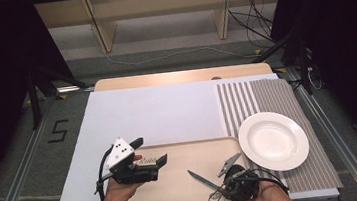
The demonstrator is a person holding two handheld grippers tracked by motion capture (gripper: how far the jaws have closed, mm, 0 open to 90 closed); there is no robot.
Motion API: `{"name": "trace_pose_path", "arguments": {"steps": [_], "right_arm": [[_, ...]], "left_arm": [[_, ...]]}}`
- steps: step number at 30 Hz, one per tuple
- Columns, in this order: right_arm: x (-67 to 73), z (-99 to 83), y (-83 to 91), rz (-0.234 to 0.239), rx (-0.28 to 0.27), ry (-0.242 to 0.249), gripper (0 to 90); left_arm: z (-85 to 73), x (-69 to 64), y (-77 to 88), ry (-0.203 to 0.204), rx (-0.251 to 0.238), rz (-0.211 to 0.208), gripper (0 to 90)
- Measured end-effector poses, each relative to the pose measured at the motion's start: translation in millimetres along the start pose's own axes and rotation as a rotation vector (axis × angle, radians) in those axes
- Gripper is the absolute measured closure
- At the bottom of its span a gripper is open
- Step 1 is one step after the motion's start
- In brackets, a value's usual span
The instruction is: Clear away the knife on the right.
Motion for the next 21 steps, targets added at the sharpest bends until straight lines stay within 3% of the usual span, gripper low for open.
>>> {"name": "trace_pose_path", "arguments": {"steps": [3,5,6,7,8,9,10,11,13,15,16,21], "right_arm": [[0.7,0.0,-0.2,0.009,-0.003,-0.001,76.1],[1.4,0.2,-0.1,0.022,-0.004,0.005,71.9],[2.0,1.2,0.8,0.020,-0.006,0.012,64.2],[2.0,1.2,0.8,0.020,-0.006,0.012,64.2],[1.8,5.0,4.9,-0.018,-0.048,0.030,62.4],[1.8,5.0,4.9,-0.018,-0.048,0.030,62.4],[2.4,9.9,10.2,-0.038,-0.101,0.056,58.8],[2.4,9.9,10.2,-0.038,-0.101,0.056,58.8],[5.1,15.1,17.2,-0.054,-0.192,0.109,64.9],[6.3,16.8,18.9,-0.064,-0.217,0.109,68.5],[8.4,19.8,20.9,-0.082,-0.254,0.137,75.4],[10.7,23.5,14.0,-0.056,-0.249,0.183,84.3]], "left_arm": [[0.0,-0.1,0.0,0.000,0.000,0.000,3.9],[0.0,-0.2,-0.1,-0.001,0.000,0.000,3.9],[0.0,-0.2,-0.1,-0.001,0.000,0.000,3.9],[0.0,-0.1,-0.1,-0.001,0.000,0.000,3.9],[0.0,0.0,-0.4,-0.001,0.000,0.001,3.9],[0.0,0.0,-0.4,-0.001,0.000,0.001,3.9],[-0.3,-0.1,-0.7,-0.002,0.001,0.001,3.9],[-0.3,-0.1,-0.7,-0.002,0.001,0.001,3.9],[-0.3,0.0,-0.7,-0.006,0.002,0.002,3.9],[-0.2,-0.1,-0.8,-0.003,0.001,0.002,3.9],[-0.2,0.4,-0.9,-0.003,0.001,0.004,3.9],[-0.3,0.2,-1.0,-0.004,0.002,0.004,3.9]]}}
Point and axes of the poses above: each handheld gripper's, and its own axes: y roughly backward along the jaws, z roughly out of its top, x roughly to its left, the point moved 3 cm from there along -y, roughly forward along the jaws, and after that the axes turned 14 degrees about y, right-handed, at the moved point
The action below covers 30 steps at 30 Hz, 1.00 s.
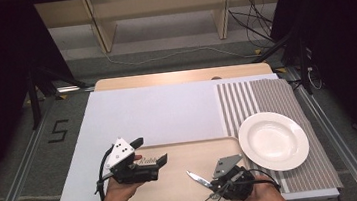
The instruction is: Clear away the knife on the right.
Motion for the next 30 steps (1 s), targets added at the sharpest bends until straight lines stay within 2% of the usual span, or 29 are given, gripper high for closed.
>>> {"name": "trace_pose_path", "arguments": {"steps": [3,6,9,14,30], "right_arm": [[4.1,-1.4,-14.5,0.032,0.057,0.015,90.0],[6.2,-2.2,-21.8,0.045,0.076,0.048,90.0],[8.4,-2.0,-24.8,0.054,0.093,0.058,90.0],[8.0,-5.3,-27.7,0.047,0.132,0.066,90.0],[-4.1,-12.8,-23.3,-0.013,0.154,0.043,90.0]], "left_arm": [[0.0,0.1,-0.1,0.001,0.000,0.000,3.9],[0.1,0.1,0.1,0.001,-0.001,-0.001,3.9],[0.1,0.3,0.1,0.001,0.000,-0.001,3.9],[0.1,-0.1,0.0,0.000,0.000,-0.002,3.9],[0.3,-0.1,0.4,0.002,-0.001,-0.003,4.0]]}}
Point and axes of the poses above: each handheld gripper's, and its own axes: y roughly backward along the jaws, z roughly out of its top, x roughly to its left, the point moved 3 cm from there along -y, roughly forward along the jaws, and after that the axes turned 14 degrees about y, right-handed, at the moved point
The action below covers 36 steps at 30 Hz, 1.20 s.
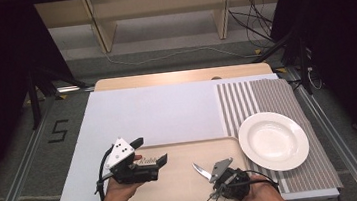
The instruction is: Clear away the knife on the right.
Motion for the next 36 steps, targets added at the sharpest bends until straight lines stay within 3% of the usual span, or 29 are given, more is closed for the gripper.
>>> {"name": "trace_pose_path", "arguments": {"steps": [19,36], "right_arm": [[-22.0,-18.2,8.7,-0.057,0.050,-0.092,90.0],[-33.8,-30.9,12.3,-0.077,0.094,-0.120,90.0]], "left_arm": [[0.1,0.1,0.0,0.000,0.000,0.000,4.0],[0.3,-0.1,0.3,-0.001,-0.001,-0.001,4.0]]}}
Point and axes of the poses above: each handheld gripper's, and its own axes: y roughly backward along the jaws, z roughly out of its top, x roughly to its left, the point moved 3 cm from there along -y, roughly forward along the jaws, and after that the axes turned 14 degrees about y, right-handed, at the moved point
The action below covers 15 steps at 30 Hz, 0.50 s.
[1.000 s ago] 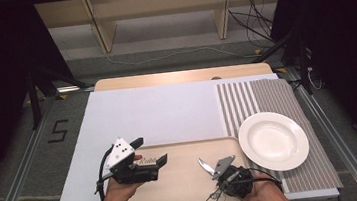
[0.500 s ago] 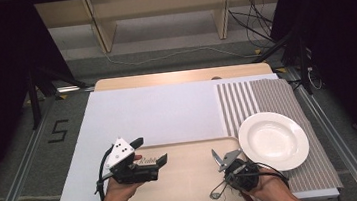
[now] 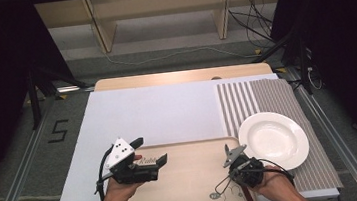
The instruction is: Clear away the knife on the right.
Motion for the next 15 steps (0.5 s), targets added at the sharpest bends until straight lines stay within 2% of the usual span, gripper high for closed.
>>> {"name": "trace_pose_path", "arguments": {"steps": [10,15], "right_arm": [[-7.6,-12.1,4.1,-0.001,0.034,-0.019,89.9],[-10.7,-14.5,8.5,-0.009,0.010,-0.033,87.9]], "left_arm": [[0.1,-0.2,0.2,0.000,-0.001,0.000,4.0],[0.1,0.0,0.2,0.000,0.000,0.000,4.0]]}}
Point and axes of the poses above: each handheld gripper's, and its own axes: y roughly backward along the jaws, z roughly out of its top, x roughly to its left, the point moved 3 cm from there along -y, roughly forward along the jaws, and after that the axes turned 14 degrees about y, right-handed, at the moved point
